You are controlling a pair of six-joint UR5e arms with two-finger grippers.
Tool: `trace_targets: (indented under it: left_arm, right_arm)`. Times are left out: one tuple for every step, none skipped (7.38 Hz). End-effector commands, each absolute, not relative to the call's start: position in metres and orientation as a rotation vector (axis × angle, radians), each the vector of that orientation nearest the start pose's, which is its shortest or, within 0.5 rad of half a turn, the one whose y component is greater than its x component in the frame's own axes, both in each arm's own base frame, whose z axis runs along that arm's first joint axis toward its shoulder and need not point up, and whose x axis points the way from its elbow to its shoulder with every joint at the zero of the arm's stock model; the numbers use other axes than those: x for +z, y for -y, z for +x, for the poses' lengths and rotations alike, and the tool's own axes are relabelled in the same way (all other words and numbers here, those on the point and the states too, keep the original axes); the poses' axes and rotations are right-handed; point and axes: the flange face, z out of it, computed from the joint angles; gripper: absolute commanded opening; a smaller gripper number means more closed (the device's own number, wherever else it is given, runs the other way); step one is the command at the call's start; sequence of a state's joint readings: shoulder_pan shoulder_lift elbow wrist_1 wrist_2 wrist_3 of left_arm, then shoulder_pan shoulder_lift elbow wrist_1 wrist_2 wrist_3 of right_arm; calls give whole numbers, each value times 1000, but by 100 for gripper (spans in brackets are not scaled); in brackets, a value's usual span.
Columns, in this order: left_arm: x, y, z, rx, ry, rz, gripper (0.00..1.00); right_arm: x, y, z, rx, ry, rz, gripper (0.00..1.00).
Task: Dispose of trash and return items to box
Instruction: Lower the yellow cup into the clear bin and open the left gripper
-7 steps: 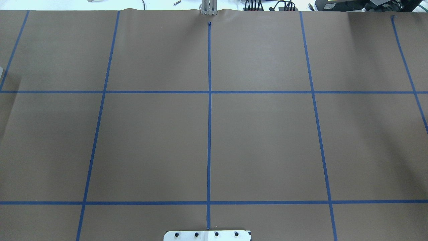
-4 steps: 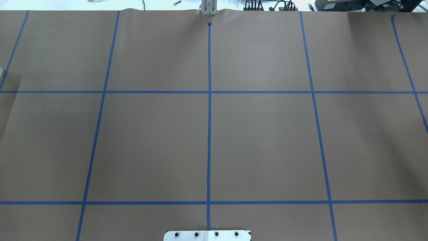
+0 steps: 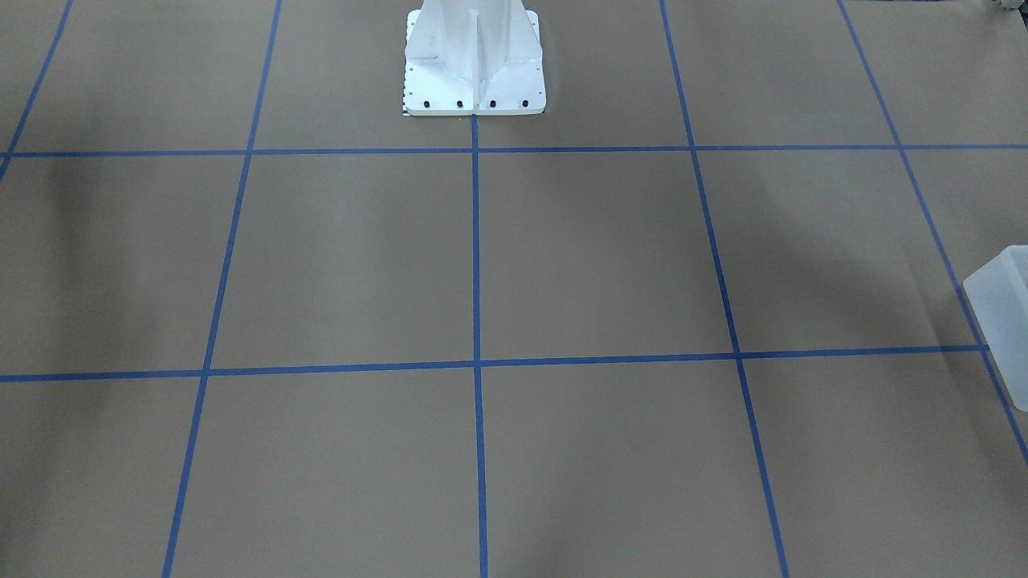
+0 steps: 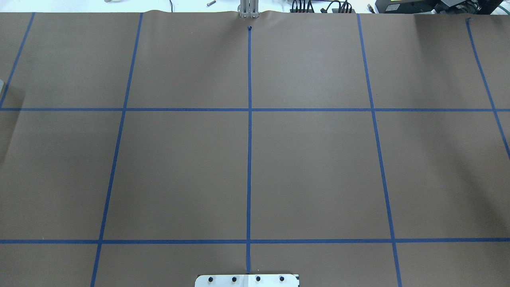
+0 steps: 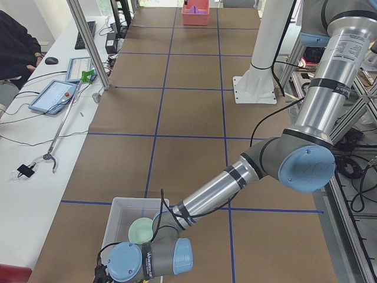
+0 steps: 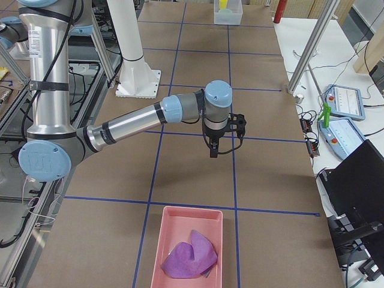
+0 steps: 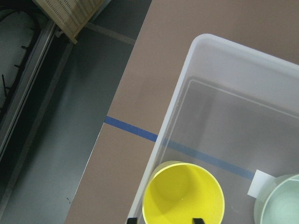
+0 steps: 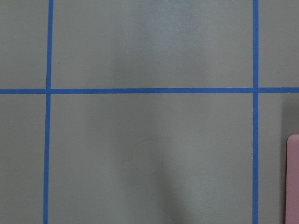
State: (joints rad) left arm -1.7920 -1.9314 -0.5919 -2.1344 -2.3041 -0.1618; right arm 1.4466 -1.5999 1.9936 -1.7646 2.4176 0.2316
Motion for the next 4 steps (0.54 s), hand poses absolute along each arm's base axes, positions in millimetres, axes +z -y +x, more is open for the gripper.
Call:
trace_targets:
  left_arm:
    - [859,544,-190,-378,-742,-11,99]
    - [839,564,-195,-372,-754,19,99]
    - [812,579,-196,-356,-803,63,99]
    - [773,597,-198,-348,-843,78,99]
  right_arm:
    - [483,464,1,18,862,33,100]
    - [485,463,2,18,854,32,100]
    - [487,462,4,18,843,34,100]
    - [490,461,4,21,837,29,100]
